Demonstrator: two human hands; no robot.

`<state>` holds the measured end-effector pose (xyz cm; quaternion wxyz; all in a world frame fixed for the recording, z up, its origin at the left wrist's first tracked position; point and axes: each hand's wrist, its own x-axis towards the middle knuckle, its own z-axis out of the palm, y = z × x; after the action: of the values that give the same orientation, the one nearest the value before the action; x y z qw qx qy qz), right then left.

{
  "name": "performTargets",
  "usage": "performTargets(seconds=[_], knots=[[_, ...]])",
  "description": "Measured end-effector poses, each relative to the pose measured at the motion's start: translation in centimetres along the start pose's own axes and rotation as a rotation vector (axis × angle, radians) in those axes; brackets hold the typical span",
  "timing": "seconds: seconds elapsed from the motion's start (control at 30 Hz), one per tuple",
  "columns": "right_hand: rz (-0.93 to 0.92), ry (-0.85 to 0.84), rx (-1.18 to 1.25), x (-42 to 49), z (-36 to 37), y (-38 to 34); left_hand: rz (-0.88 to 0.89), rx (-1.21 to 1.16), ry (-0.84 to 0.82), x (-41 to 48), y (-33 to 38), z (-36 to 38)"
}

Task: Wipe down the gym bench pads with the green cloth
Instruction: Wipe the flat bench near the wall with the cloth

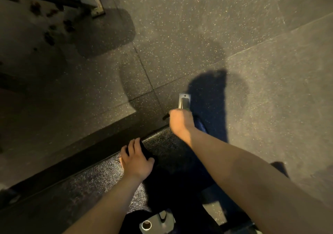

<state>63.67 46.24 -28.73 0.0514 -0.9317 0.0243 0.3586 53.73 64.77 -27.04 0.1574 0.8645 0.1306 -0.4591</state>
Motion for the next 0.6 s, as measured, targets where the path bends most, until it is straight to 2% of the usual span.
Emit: performTargets(seconds=[0.2, 0.37, 0.5, 0.6], knots=[[-0.306, -0.161, 0.105, -1.6, 1.4, -6.2, -0.007, 0.015, 0.042, 0.7, -0.5, 0.5], [-0.429, -0.158, 0.124, -2.2, 2.7, -4.4, -0.015, -0.016, 0.042, 0.2, -0.1, 0.6], [-0.193, -0.003, 0.139, -0.8, 1.1, 0.8, -0.023, -0.055, 0.005, 0.1, 0.1, -0.2], [0.077, -0.010, 0.262, 1.0, 0.1, 4.1, 0.003, -0.052, 0.006, -0.1, -0.3, -0.8]])
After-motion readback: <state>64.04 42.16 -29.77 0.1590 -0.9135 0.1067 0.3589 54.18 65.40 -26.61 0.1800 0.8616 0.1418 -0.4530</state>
